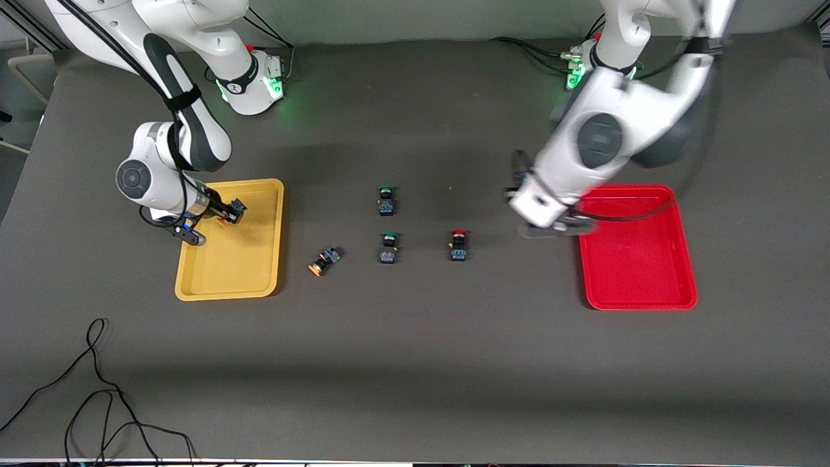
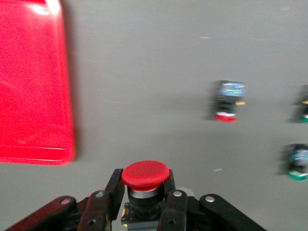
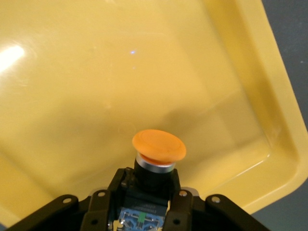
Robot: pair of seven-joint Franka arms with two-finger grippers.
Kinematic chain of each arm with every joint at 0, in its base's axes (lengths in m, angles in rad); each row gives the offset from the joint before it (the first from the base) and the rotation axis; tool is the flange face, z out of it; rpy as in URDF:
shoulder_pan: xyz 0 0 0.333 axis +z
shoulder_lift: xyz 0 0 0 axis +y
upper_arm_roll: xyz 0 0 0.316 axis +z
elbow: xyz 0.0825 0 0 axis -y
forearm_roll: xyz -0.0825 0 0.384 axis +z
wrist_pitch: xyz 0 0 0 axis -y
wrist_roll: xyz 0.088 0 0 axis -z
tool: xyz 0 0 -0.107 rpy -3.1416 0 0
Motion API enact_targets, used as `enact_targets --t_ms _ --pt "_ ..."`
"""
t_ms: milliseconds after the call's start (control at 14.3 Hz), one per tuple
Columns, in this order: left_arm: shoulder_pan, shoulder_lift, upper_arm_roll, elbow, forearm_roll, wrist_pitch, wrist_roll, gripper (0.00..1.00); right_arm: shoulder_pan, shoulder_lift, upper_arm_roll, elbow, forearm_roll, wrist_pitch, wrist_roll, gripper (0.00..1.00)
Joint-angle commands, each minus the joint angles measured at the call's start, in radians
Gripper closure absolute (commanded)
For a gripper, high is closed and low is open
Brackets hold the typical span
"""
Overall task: Place red and yellow buttons in trays
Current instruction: 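Carry the orange button into the yellow tray while the left gripper carries red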
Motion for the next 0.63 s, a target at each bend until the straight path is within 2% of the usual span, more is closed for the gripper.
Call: enact_targets --t_ms 0,210,349,559 --pt "0.175 -0.101 -0.010 -0.150 0.026 0.018 0.222 0.77 -0.005 0.000 -0.005 -0.002 0.011 0.015 -0.025 0.00" --pt "0.321 -0.077 -0.010 -0.207 0.074 0.134 0.382 0.77 -0.013 -0.024 -0.005 0.004 0.011 0.002 -0.023 0.00" --pt "0.343 -0.036 -0.008 -0.263 0.097 0.258 0.416 0.76 -0.010 -0.070 -0.003 0.027 0.009 -0.033 -0.016 0.00" --pt "0.344 0.102 -0.002 -0.310 0.138 0.510 0.413 0.75 -0.006 -0.115 0.009 0.144 0.011 -0.151 -0.005 0.00"
